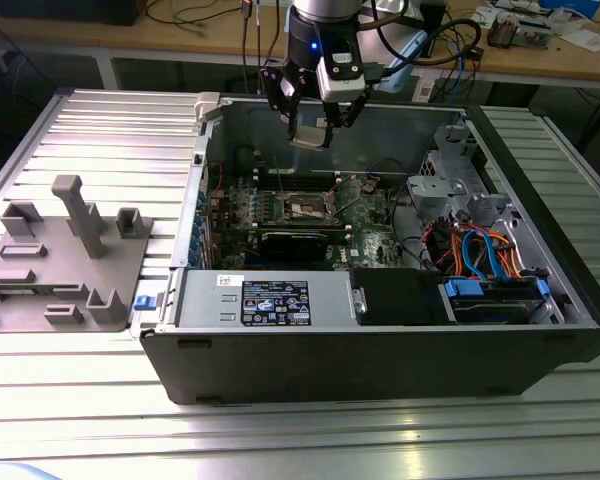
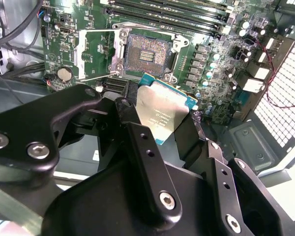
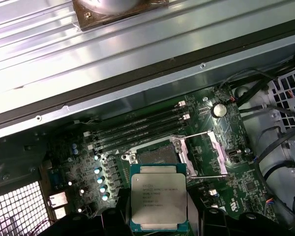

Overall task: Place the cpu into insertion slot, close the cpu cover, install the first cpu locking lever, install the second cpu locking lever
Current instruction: 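Place the cpu into insertion slot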

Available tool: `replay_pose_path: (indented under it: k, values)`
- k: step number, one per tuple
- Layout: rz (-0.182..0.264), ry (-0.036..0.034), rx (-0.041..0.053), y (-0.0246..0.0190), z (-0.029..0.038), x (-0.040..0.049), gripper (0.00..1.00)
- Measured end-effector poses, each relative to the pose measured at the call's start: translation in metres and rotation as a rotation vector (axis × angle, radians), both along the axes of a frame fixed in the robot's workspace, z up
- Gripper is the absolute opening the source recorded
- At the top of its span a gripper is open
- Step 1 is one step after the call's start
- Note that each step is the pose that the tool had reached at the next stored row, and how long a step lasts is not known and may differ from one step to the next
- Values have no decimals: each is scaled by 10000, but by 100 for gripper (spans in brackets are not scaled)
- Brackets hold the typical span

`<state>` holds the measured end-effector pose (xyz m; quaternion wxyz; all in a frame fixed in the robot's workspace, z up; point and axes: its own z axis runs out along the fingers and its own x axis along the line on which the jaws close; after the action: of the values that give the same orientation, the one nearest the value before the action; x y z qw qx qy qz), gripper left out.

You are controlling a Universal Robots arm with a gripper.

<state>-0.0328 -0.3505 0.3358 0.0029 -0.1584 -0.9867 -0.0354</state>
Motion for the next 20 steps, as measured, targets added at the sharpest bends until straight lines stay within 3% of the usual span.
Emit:
replay_pose_path:
  k: [20]
  values:
    - [-202,0,0,0,0,0,54]
